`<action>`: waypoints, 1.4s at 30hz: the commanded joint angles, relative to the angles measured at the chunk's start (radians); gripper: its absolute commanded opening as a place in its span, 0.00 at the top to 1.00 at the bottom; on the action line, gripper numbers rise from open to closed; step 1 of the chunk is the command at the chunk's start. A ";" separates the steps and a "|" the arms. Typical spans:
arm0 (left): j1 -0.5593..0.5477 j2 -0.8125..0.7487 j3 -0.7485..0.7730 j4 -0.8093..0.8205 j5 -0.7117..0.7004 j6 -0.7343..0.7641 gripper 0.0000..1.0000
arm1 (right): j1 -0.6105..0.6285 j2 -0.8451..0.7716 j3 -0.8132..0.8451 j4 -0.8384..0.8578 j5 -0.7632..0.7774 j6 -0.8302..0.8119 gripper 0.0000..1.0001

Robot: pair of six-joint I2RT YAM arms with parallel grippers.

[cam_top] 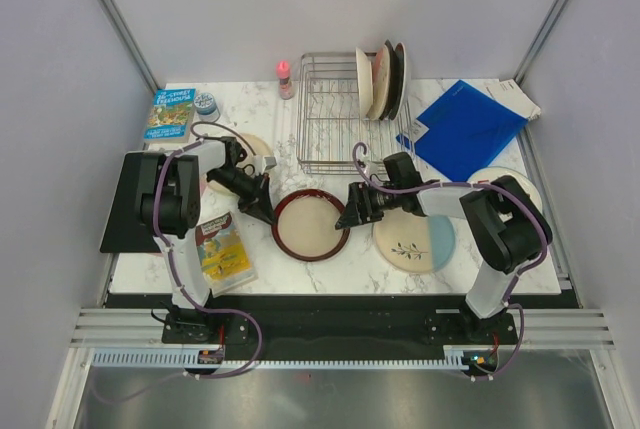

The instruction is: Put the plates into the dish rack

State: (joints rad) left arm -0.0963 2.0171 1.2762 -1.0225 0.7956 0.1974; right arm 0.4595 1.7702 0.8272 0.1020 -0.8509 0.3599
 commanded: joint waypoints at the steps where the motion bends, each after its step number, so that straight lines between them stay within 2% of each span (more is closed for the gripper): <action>1: -0.008 -0.018 -0.009 -0.120 0.215 0.141 0.98 | 0.010 0.044 0.012 0.015 0.010 -0.016 0.20; 6: -0.006 -0.009 -0.034 -0.172 0.313 0.250 0.98 | 0.022 0.078 -0.011 0.082 -0.016 0.020 0.21; 12: -0.008 0.015 -0.060 -0.192 0.347 0.295 0.98 | 0.068 0.112 -0.048 0.243 -0.073 0.121 0.27; 18: -0.008 0.008 -0.043 -0.134 0.346 0.237 0.98 | 0.088 0.077 -0.048 0.226 -0.073 0.090 0.45; 21: -0.008 0.014 -0.034 -0.129 0.340 0.226 0.98 | 0.088 0.034 -0.053 0.171 -0.073 0.050 0.61; 22: -0.008 0.014 -0.029 -0.123 0.337 0.223 0.98 | 0.088 0.003 -0.050 0.119 -0.076 0.013 0.74; 24: -0.008 0.017 -0.023 -0.120 0.327 0.211 0.98 | 0.087 -0.029 -0.019 0.047 -0.079 -0.030 0.85; 25: -0.008 0.019 -0.020 -0.119 0.324 0.211 0.98 | 0.088 -0.063 -0.005 -0.035 -0.077 -0.056 1.00; 30: -0.008 0.000 -0.012 -0.113 0.285 0.209 0.97 | 0.088 -0.165 0.145 -0.301 -0.065 -0.237 1.00; 32: -0.003 -0.039 -0.018 -0.093 0.262 0.212 0.91 | 0.088 -0.184 0.220 -0.418 -0.045 -0.318 1.00; 33: 0.000 -0.056 -0.020 -0.091 0.258 0.214 0.81 | 0.088 -0.205 0.245 -0.482 -0.030 -0.340 1.00; 35: 0.024 -0.104 -0.003 -0.099 0.261 0.221 0.74 | 0.084 -0.218 0.335 -0.551 0.015 -0.383 1.00; 36: 0.038 -0.159 0.008 -0.106 0.283 0.223 0.66 | 0.081 -0.221 0.369 -0.608 0.032 -0.403 1.00; 38: 0.087 -0.219 0.070 -0.148 0.315 0.253 0.61 | 0.064 -0.221 0.461 -0.628 0.097 -0.386 1.00; 42: 0.164 -0.343 0.192 -0.185 0.277 0.244 0.49 | 0.030 -0.218 0.639 -0.589 0.231 -0.300 1.00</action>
State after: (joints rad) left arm -0.0051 1.8240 1.3373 -1.1824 1.0412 0.4328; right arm 0.5133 1.6245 1.2530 -0.5201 -0.6495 0.0360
